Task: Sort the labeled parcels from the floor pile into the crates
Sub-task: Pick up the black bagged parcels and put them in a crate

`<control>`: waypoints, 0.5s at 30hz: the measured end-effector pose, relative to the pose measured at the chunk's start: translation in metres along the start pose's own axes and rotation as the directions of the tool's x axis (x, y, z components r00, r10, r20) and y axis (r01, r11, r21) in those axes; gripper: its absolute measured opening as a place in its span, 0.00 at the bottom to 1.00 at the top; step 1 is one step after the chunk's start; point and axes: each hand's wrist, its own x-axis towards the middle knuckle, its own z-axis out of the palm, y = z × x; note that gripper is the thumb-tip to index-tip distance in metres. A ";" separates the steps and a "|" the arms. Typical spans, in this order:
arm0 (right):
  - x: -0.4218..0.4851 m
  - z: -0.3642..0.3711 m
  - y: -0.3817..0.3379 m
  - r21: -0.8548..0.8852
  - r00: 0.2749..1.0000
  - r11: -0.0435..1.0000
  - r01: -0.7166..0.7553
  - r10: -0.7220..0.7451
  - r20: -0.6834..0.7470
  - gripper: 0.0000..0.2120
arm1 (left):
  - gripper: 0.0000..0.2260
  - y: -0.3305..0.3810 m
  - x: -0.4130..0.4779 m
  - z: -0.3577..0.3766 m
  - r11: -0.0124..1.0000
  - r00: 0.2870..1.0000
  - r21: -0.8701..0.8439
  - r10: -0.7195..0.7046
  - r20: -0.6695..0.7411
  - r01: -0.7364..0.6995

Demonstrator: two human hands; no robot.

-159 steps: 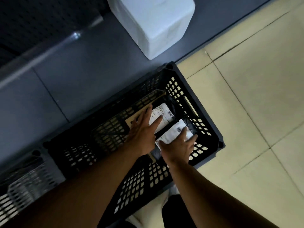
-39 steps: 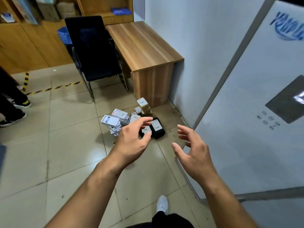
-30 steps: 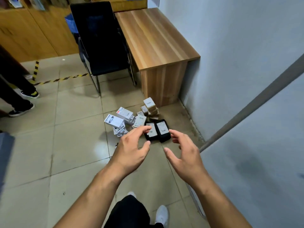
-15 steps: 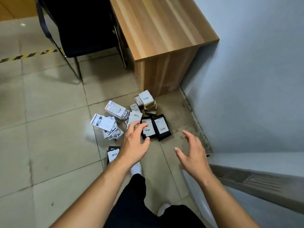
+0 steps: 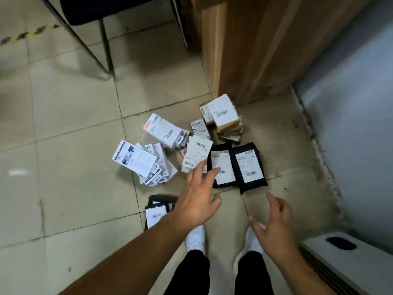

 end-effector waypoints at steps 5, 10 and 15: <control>0.100 0.069 0.037 -0.120 0.999 0.992 0.039 -0.043 -0.033 0.43 | 0.31 -0.040 0.049 0.114 0.999 0.999 -0.040 -0.015 0.050 0.017; 0.205 0.099 0.071 -0.301 0.989 0.948 0.103 -0.129 -0.069 0.48 | 0.32 -0.079 0.101 0.213 0.986 0.975 -0.010 -0.162 0.150 0.165; 0.268 0.140 0.097 -0.362 0.999 0.931 0.041 -0.040 0.011 0.58 | 0.33 -0.091 0.144 0.286 0.971 0.965 -0.040 -0.230 0.122 0.236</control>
